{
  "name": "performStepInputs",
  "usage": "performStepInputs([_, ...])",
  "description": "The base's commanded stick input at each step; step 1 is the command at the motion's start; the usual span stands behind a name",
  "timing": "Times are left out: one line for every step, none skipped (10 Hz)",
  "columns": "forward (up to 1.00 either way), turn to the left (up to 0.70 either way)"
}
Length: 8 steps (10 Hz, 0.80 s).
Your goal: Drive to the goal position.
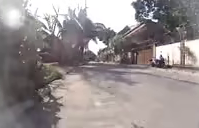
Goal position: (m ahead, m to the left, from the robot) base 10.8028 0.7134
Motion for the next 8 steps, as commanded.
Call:
performStepInputs([0.7,0.0])
performStepInputs([0.7,0.0])
performStepInputs([0.7,0.0])
performStepInputs([0.7,0.0])
performStepInputs([0.7,0.0])
performStepInputs([0.7,0.0])
performStepInputs([0.7,0.21])
performStepInputs([0.7,0.28])
